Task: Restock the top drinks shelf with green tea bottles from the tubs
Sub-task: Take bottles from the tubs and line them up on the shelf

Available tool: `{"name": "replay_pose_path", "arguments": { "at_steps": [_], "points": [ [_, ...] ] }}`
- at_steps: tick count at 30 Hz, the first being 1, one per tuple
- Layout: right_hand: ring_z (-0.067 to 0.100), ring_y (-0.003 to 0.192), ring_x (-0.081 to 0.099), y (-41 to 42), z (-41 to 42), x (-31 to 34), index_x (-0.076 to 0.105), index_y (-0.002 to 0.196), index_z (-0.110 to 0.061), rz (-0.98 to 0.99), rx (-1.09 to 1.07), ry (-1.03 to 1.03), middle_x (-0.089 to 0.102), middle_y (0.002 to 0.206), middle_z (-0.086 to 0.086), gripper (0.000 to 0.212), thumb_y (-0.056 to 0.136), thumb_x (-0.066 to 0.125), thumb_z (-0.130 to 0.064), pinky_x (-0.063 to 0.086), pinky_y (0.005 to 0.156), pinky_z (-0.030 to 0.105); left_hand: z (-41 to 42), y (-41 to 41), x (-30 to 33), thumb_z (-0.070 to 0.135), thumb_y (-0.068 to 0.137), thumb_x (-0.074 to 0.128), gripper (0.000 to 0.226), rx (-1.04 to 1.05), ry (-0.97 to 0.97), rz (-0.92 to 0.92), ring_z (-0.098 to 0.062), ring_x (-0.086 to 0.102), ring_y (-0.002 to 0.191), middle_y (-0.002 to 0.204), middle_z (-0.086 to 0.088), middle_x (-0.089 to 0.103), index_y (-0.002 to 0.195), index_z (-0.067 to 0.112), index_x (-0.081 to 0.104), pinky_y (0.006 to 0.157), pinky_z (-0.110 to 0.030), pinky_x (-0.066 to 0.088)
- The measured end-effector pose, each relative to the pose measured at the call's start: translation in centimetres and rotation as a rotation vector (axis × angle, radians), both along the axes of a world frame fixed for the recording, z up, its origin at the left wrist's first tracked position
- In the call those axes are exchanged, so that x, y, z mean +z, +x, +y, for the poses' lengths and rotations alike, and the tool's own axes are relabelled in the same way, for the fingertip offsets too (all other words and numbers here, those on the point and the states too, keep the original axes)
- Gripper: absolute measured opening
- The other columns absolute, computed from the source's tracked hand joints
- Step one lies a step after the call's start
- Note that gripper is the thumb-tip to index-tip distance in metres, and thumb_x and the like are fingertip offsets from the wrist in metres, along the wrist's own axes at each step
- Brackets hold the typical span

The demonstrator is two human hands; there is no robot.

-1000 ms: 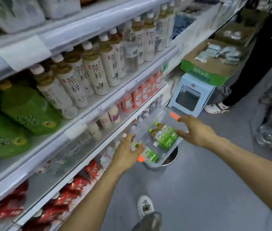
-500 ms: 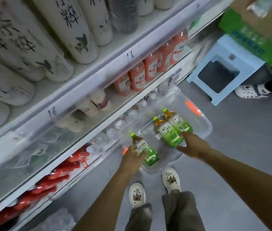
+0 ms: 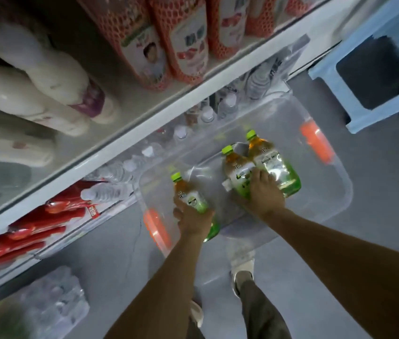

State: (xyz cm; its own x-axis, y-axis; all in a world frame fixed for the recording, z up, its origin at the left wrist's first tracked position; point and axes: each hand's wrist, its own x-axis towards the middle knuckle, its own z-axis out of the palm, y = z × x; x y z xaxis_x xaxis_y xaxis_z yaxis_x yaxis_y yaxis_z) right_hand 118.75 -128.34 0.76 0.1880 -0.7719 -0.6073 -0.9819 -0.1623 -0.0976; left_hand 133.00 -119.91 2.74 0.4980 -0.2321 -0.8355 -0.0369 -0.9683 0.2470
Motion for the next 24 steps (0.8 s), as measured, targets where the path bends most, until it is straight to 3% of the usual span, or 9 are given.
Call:
{"name": "replay_pose_path", "arguments": {
  "at_steps": [3, 9, 12, 16, 18, 21, 24],
  "points": [
    [0.034, 0.083, 0.062, 0.8, 0.6, -1.8, 0.06, 0.118, 0.002, 0.107, 0.047, -0.204, 0.063, 0.095, 0.018, 0.043, 0.079, 0.069, -0.014, 0.051, 0.065, 0.034, -0.5, -0.3, -2.0, 0.033, 0.084, 0.078, 0.117, -0.039, 0.033, -0.054, -0.051, 0.039, 0.134, 0.156, -0.021, 0.013, 0.159, 0.016, -0.011, 0.113, -0.049, 0.036],
    [0.032, 0.082, 0.059, 1.8, 0.8, -3.7, 0.056, 0.125, 0.005, 0.144, 0.049, -0.396, 0.059, 0.095, 0.018, 0.052, 0.079, 0.068, -0.018, 0.051, 0.072, 0.037, -1.1, -0.6, -4.0, 0.043, 0.082, 0.079, 0.125, -0.107, 0.079, -0.163, -0.046, 0.041, 0.129, 0.153, -0.017, 0.015, 0.158, 0.02, -0.017, 0.102, -0.05, 0.042],
    [0.036, 0.085, 0.06, 1.9, 1.0, -4.3, 0.053, 0.13, 0.007, 0.149, 0.107, -0.403, 0.061, 0.098, 0.023, 0.066, 0.073, 0.072, -0.022, 0.051, 0.075, 0.038, -0.8, -0.9, -4.2, 0.042, 0.085, 0.076, 0.12, -0.137, 0.096, -0.209, -0.044, 0.045, 0.125, 0.153, -0.017, 0.017, 0.158, 0.019, -0.017, 0.098, -0.05, 0.045],
    [0.033, 0.073, 0.06, 2.4, 1.4, -4.7, 0.046, 0.136, 0.003, 0.157, 0.127, -0.301, 0.061, 0.093, 0.019, 0.071, 0.074, 0.071, -0.021, 0.052, 0.065, 0.036, -0.6, -0.6, -4.1, 0.038, 0.087, 0.074, 0.116, -0.143, 0.077, -0.19, -0.043, 0.045, 0.124, 0.151, -0.016, 0.018, 0.158, 0.021, -0.017, 0.097, -0.049, 0.045],
    [0.033, 0.081, 0.062, 2.8, 0.9, -3.8, 0.033, 0.145, 0.0, 0.203, 0.132, -0.178, 0.059, 0.101, 0.019, 0.085, 0.077, 0.073, -0.03, 0.052, 0.069, 0.038, -0.4, -0.1, -3.9, 0.034, 0.087, 0.075, 0.117, -0.155, 0.056, -0.142, -0.045, 0.043, 0.126, 0.15, -0.016, 0.018, 0.157, 0.022, -0.018, 0.1, -0.049, 0.044],
    [0.039, 0.117, 0.051, 2.6, -0.1, -2.7, 0.003, 0.154, -0.002, 0.111, 0.104, -0.057, 0.042, 0.132, 0.025, 0.105, 0.082, 0.072, -0.038, 0.046, 0.093, 0.043, 0.0, 0.5, -3.2, 0.027, 0.086, 0.076, 0.117, -0.187, -0.001, -0.062, -0.047, 0.044, 0.128, 0.148, -0.016, 0.021, 0.157, 0.025, -0.016, 0.104, -0.05, 0.041],
    [0.041, 0.128, 0.043, 2.4, -0.4, -0.1, 0.002, 0.151, -0.003, 0.023, -0.013, -0.039, 0.037, 0.138, 0.025, 0.108, 0.077, 0.074, -0.038, 0.043, 0.1, 0.046, 0.0, 1.0, -1.7, 0.025, 0.084, 0.078, 0.115, -0.134, -0.051, 0.024, -0.046, 0.044, 0.131, 0.146, -0.016, 0.025, 0.157, 0.027, -0.011, 0.111, -0.05, 0.039]
  ]
}}
